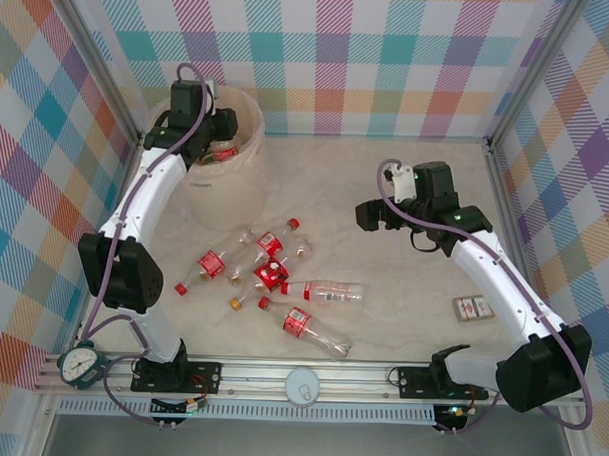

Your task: Put the plastic bottles in the bin

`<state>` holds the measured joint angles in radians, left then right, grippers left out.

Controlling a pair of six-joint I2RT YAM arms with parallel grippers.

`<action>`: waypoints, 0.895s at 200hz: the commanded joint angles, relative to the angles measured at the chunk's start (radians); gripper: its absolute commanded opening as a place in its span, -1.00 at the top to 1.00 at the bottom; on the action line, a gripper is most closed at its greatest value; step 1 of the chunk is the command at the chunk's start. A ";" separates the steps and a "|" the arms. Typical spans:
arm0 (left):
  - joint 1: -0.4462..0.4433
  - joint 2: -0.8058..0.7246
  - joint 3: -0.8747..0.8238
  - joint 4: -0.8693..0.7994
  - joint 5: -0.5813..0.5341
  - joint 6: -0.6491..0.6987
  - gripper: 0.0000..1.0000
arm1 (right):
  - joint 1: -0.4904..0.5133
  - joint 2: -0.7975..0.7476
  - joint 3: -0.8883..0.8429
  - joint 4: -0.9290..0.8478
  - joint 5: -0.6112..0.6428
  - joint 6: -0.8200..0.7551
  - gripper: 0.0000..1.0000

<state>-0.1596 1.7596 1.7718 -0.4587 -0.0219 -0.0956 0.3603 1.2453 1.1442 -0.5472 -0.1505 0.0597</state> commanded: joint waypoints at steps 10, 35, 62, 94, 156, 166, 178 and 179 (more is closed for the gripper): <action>-0.013 0.021 -0.058 -0.016 0.002 0.014 0.34 | 0.001 0.007 0.005 0.002 -0.021 -0.012 -0.98; -0.019 0.036 -0.088 -0.010 0.004 0.010 0.34 | 0.002 0.008 -0.003 0.005 -0.023 -0.011 -0.98; -0.022 0.060 -0.109 -0.007 0.011 0.004 0.34 | 0.002 0.010 -0.006 0.003 -0.023 -0.014 -0.98; -0.022 0.083 -0.128 0.016 0.017 -0.014 0.34 | 0.002 0.008 -0.010 0.000 -0.018 -0.018 -0.98; -0.026 0.099 -0.108 0.034 0.055 -0.038 -0.53 | 0.002 0.006 -0.018 -0.005 -0.014 -0.027 -0.98; -0.027 0.097 -0.091 0.028 0.060 -0.038 -0.60 | 0.002 0.008 -0.017 -0.008 -0.015 -0.028 -0.98; -0.026 0.098 -0.069 0.019 0.068 -0.038 -0.68 | 0.002 0.012 -0.015 -0.014 -0.017 -0.030 -0.98; -0.026 0.097 -0.067 0.018 0.069 -0.037 -0.68 | 0.002 0.011 -0.015 -0.014 -0.017 -0.031 -0.98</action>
<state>-0.1707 1.8378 1.6844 -0.3378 -0.0074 -0.1112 0.3603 1.2495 1.1374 -0.5472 -0.1505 0.0441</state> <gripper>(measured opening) 0.810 0.991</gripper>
